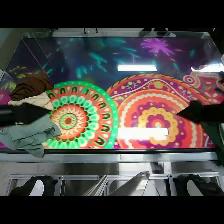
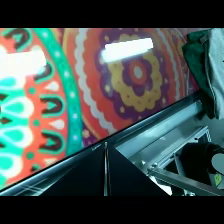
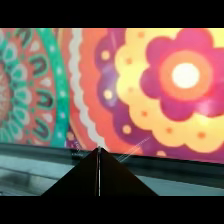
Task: Fold the shirts.
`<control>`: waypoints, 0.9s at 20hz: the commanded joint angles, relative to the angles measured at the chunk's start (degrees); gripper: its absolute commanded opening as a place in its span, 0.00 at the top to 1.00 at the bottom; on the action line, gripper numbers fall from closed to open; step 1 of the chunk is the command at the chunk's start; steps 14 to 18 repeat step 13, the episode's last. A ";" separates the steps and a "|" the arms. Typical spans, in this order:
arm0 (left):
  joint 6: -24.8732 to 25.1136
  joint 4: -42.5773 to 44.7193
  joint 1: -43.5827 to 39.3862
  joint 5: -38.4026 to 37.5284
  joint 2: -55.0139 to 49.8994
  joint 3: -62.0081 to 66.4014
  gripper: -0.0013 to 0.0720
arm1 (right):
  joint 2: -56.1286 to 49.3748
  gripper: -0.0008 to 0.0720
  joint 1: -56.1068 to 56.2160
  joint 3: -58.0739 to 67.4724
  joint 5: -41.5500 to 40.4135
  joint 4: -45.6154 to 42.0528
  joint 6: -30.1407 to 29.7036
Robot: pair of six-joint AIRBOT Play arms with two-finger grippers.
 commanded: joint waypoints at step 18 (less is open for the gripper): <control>-0.28 -0.17 0.00 -0.24 9.70 -11.08 0.96 | 5.42 0.96 13.31 -9.46 -7.85 2.27 0.15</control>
